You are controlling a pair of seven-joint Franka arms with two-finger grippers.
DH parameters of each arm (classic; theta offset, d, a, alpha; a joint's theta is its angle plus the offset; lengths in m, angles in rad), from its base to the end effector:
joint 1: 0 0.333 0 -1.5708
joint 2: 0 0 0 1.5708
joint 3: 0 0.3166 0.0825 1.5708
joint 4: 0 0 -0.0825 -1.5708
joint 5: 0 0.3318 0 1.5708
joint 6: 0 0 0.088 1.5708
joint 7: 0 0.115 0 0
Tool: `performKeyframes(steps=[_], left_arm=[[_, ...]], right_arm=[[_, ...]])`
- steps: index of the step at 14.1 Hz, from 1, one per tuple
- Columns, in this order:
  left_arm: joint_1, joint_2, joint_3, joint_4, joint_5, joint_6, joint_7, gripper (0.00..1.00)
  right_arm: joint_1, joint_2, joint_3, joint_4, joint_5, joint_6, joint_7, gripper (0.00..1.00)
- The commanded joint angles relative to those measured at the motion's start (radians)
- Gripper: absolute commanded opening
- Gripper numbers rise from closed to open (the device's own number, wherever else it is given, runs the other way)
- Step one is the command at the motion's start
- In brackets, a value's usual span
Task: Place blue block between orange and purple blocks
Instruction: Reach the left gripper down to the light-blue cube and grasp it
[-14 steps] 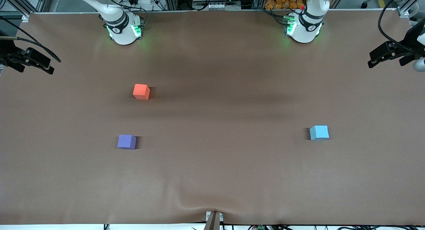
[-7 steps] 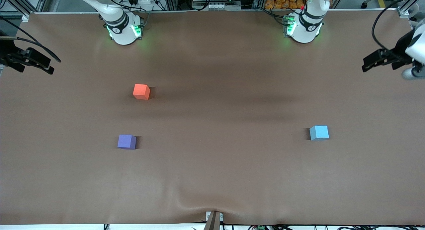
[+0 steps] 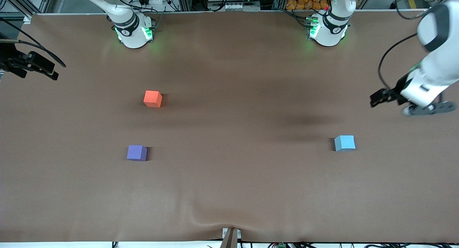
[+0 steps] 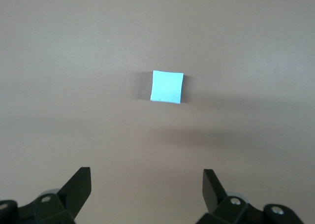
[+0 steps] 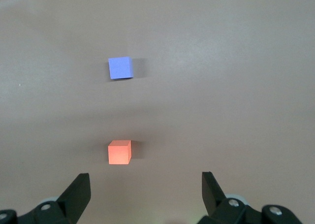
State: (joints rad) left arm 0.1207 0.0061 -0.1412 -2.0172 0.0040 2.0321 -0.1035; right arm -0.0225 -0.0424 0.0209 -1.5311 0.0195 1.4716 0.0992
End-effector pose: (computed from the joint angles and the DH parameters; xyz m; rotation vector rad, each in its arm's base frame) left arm 0.5078 -0.0100 0.4640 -3.1368 -0.1275 -0.0141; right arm 0.4789 0.0019 0.6458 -3.1200 0.1547 0.0281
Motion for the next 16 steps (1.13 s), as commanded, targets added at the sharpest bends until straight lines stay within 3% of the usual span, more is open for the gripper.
performKeyframes(steps=[1, 8, 16], left_arm=[[0.008, 0.096, -0.006, -0.02, -0.005, 0.115, -0.01, 1.0], [0.013, 0.313, -0.005, -0.008, 0.037, 0.319, 0.01, 1.0], [-0.001, 0.419, -0.006, 0.057, 0.037, 0.339, 0.007, 1.0]], right_arm=[[-0.023, -0.017, 0.011, -0.014, 0.02, 0.001, -0.015, 1.0], [-0.025, -0.017, 0.011, -0.015, 0.02, -0.001, -0.015, 1.0], [-0.025, -0.017, 0.011, -0.014, 0.022, -0.002, -0.015, 1.0]])
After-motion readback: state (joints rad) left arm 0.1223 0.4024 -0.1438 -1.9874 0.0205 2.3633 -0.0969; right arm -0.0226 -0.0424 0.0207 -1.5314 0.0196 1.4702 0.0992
